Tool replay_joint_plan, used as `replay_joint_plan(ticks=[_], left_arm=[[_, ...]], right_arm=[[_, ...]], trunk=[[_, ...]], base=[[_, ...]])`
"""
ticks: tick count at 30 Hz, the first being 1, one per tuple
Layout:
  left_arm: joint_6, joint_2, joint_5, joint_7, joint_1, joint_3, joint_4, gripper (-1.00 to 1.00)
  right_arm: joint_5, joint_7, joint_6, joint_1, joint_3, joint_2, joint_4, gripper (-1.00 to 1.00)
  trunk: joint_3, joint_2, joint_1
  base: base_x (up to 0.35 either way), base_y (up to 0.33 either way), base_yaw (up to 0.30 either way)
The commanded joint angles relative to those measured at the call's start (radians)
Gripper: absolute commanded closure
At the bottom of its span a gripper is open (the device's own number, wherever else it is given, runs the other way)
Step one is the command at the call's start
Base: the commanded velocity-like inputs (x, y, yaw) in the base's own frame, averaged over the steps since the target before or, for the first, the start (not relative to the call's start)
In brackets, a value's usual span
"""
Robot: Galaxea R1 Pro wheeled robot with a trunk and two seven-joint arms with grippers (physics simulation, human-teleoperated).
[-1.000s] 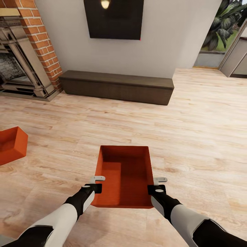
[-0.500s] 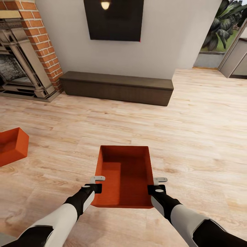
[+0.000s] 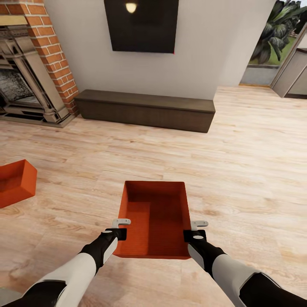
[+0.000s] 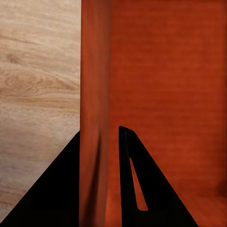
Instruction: Move the two storage containers from the living room to the garage. In the garage, place one container on the floor and stack the other container on top of it (either order is fine).
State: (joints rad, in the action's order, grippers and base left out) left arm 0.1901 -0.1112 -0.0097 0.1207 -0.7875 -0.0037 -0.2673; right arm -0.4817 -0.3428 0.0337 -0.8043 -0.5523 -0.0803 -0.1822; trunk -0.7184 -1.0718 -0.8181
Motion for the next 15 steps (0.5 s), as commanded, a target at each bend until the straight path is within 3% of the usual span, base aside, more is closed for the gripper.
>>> replay_joint_plan(ticks=[1,15], left_arm=[[0.008,0.001,-0.007,0.010,0.001,0.013,0.000,1.00],[0.008,0.001,-0.007,0.010,0.001,0.013,0.000,1.00]], right_arm=[[0.009,0.036,0.003,-0.001,0.029,0.001,-0.014,1.00],[0.010,0.035,0.004,-0.001,0.028,0.001,-0.014,1.00]], trunk=[[0.003,0.007,0.004],[0.046,0.105,0.058]], base=[[0.000,0.000,0.000],[0.000,0.000,0.000]])
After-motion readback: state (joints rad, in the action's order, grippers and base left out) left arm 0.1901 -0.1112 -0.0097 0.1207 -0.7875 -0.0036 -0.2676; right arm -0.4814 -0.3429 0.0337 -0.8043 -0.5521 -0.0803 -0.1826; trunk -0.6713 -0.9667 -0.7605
